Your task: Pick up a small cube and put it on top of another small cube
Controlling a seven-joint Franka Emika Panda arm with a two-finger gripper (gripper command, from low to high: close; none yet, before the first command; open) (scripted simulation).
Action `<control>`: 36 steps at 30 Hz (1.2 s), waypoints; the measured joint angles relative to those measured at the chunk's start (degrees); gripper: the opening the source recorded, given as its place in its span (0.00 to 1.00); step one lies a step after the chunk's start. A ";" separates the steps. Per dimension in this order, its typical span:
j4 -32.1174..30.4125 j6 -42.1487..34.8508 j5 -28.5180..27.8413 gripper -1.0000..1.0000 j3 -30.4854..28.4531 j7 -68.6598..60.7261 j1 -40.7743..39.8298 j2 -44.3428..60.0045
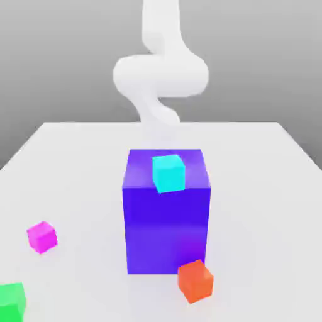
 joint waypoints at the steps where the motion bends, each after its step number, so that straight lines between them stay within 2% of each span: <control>1: -1.04 1.31 -0.18 0.50 -1.02 -0.07 -0.81 2.26; 12: -11.57 14.56 0.09 0.50 -12.55 -2.28 -8.93 25.02; 20: -19.13 24.03 5.62 0.50 -19.31 -7.71 -16.52 42.05; 23: -20.61 27.85 10.27 0.50 -18.32 -11.48 -19.62 48.58; 28: -18.65 35.57 19.55 0.50 -8.30 -18.60 -27.93 58.94; 29: -18.36 36.56 20.42 0.00 -6.90 -19.29 -29.14 60.18; 36: -18.39 36.45 20.21 0.00 -6.94 -19.10 -29.13 60.10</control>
